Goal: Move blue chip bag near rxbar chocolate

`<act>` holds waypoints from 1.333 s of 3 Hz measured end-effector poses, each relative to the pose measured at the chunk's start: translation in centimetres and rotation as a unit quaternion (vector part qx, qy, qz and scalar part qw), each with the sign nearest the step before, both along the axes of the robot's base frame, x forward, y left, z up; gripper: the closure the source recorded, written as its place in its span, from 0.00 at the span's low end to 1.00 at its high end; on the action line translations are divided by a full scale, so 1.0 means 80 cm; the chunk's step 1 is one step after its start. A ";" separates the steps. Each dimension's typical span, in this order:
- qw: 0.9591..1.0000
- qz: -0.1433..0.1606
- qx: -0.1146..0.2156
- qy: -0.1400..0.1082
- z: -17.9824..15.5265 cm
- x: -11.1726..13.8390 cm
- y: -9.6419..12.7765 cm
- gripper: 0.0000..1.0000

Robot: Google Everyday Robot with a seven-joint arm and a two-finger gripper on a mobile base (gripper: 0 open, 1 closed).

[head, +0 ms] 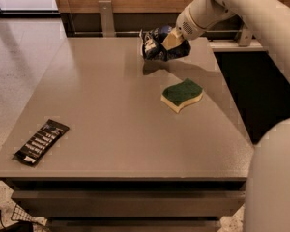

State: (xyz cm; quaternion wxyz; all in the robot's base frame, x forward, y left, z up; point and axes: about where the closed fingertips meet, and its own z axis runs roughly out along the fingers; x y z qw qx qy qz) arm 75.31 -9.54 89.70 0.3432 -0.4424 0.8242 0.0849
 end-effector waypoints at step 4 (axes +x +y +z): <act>0.986 0.110 -0.034 -0.122 0.140 -0.201 0.038 1.00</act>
Offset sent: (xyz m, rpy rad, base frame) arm -0.1496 0.0143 0.1390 -0.1019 -0.3283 0.0749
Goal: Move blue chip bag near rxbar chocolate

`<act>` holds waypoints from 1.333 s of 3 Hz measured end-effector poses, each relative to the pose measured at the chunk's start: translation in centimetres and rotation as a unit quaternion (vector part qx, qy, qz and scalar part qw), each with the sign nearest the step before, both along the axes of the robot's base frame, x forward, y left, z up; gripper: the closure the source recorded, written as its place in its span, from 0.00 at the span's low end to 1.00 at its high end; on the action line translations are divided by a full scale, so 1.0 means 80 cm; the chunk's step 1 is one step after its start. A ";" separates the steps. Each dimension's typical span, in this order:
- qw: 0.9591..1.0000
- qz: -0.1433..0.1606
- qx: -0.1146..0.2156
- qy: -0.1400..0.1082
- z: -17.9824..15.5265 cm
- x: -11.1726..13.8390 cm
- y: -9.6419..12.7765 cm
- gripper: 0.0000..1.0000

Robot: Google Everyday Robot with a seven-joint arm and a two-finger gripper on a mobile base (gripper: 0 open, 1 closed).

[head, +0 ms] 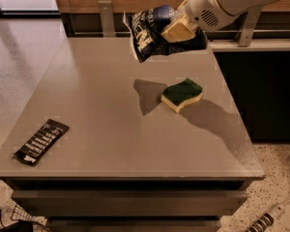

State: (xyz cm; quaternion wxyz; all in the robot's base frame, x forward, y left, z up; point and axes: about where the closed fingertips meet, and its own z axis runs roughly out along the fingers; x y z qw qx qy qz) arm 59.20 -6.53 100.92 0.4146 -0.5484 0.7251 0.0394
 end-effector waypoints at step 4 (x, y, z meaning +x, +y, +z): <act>0.981 0.139 -0.077 0.108 -0.165 -0.092 0.118 1.00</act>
Offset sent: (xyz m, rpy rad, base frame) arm -0.0559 0.0811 -0.1064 -0.1270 0.1634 0.1824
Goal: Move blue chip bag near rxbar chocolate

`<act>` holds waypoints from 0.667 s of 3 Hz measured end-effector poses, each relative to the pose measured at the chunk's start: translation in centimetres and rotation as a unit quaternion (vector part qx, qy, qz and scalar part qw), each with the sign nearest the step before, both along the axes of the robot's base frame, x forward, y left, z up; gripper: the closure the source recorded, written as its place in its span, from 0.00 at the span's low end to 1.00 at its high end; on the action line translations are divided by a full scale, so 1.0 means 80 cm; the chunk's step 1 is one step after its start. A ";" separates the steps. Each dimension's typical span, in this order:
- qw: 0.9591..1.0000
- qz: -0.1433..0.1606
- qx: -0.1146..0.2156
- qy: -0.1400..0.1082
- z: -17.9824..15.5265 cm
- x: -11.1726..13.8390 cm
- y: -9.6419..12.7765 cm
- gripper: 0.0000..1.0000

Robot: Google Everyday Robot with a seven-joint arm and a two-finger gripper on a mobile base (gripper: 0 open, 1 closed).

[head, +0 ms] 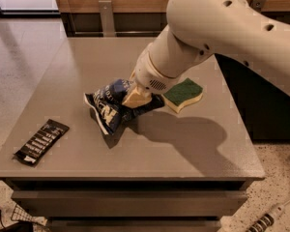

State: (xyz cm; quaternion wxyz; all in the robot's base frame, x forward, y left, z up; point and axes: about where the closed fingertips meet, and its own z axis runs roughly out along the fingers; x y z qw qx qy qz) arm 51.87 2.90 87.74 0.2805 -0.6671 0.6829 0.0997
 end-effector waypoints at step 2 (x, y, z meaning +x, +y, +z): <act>0.999 0.046 -0.015 0.008 -0.011 -0.030 0.031 1.00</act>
Offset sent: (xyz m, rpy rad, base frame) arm -0.0417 0.0451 -0.0034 -0.0506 -0.0014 0.1618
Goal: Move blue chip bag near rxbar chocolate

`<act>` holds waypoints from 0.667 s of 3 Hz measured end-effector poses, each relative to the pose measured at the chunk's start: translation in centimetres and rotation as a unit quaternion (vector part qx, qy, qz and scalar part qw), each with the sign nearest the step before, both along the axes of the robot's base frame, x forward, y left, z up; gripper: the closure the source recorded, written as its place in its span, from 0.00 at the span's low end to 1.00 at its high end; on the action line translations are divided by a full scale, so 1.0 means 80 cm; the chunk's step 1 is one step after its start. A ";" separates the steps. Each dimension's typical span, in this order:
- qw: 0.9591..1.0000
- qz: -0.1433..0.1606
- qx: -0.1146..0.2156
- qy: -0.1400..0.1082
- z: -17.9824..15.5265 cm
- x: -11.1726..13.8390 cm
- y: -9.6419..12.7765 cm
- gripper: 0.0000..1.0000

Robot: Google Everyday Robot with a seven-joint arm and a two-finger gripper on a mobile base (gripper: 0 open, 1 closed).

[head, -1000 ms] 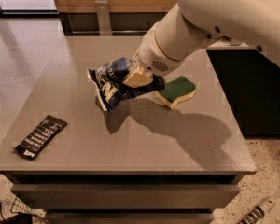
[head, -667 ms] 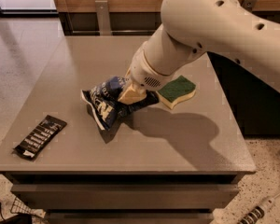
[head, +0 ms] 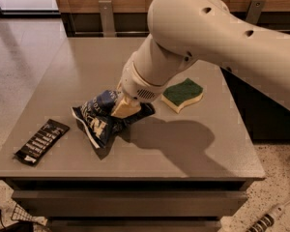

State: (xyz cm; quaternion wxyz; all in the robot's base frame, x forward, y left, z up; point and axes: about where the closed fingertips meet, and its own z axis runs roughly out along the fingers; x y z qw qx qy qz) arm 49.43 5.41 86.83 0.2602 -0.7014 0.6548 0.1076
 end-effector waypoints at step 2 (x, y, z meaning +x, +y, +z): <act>0.999 0.033 0.001 0.000 0.002 -0.013 0.014 0.84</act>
Offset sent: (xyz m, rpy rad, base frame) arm -0.0080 0.0096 0.0012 0.0026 0.0017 0.0561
